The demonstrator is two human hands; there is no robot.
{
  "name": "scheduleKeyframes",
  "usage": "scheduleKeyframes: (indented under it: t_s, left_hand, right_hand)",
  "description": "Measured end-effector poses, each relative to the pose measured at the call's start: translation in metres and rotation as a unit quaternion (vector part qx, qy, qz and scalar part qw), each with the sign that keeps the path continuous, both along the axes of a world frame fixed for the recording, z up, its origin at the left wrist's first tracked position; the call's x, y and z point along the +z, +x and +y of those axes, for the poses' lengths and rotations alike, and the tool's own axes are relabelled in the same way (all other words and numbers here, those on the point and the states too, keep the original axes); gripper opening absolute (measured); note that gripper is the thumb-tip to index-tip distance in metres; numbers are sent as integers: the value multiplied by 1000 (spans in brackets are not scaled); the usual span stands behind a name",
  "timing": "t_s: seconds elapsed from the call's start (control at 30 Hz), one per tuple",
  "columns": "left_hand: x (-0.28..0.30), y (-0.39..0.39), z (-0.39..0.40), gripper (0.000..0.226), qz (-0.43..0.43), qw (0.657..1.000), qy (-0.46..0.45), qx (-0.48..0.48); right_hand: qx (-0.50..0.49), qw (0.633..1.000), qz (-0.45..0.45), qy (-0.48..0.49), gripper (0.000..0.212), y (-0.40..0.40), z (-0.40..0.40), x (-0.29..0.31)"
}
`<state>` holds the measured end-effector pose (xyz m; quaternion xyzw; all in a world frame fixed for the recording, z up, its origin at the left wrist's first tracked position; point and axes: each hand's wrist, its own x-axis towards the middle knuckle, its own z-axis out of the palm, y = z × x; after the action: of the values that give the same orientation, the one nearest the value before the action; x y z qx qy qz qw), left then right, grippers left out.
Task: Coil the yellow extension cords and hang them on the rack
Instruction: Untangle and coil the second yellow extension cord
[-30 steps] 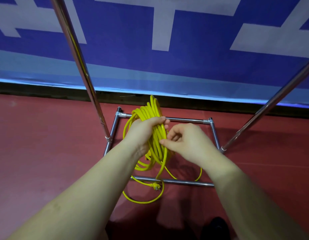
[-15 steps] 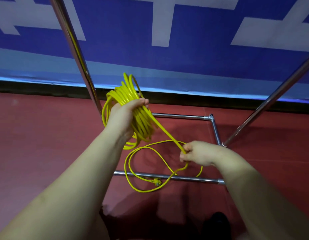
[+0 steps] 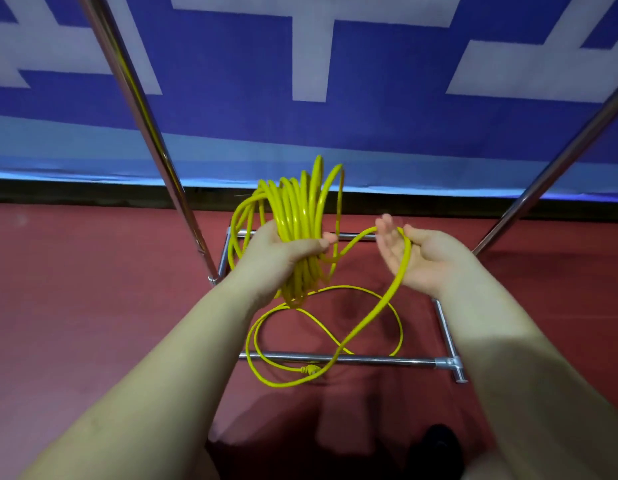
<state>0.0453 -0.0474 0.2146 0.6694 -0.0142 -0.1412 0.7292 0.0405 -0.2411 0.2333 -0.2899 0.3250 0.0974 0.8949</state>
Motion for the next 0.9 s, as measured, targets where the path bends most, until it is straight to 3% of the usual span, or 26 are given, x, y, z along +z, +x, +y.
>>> scheduleKeyframes:
  t_s: [0.13,0.3,0.5,0.67,0.8,0.9]
  left_hand:
    - [-12,-9,-17,17,22,998,30,-50]
    - [-19,-12,-29,14,75,996,-13,-46]
    - [-16,-12,-29,5,109,992,-53,-44]
    - [-14,-13,-28,5,108,990,-56,-71]
    - [-11,-15,-29,11,95,990,-51,-89]
    - [-11,-13,-30,11,112,990,-79,-32]
  right_hand:
    - [-41,997,9,65,29,7,5,-2]
    - [100,980,34,-167,23,8,10,-9]
    - [-37,998,18,-43,23,7,10,-4]
    - [-83,996,24,24,20,7,6,-3]
    - [-59,996,2,66,19,7,5,0]
    - [44,999,-16,-23,23,3,7,3]
